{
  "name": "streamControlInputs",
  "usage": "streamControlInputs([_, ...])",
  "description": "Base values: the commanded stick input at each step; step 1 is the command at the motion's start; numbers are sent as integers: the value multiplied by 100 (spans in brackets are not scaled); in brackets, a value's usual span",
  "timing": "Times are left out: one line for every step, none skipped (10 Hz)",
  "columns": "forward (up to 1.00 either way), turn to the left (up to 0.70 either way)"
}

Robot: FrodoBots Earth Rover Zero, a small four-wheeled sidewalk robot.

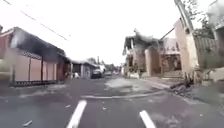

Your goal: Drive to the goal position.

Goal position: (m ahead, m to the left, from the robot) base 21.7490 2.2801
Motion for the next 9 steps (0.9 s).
streamControlInputs([100,-21])
streamControlInputs([100,-27])
streamControlInputs([100,-26])
streamControlInputs([100,-30])
streamControlInputs([100,-31])
streamControlInputs([100,-3])
streamControlInputs([100,5])
streamControlInputs([100,8])
streamControlInputs([100,5])
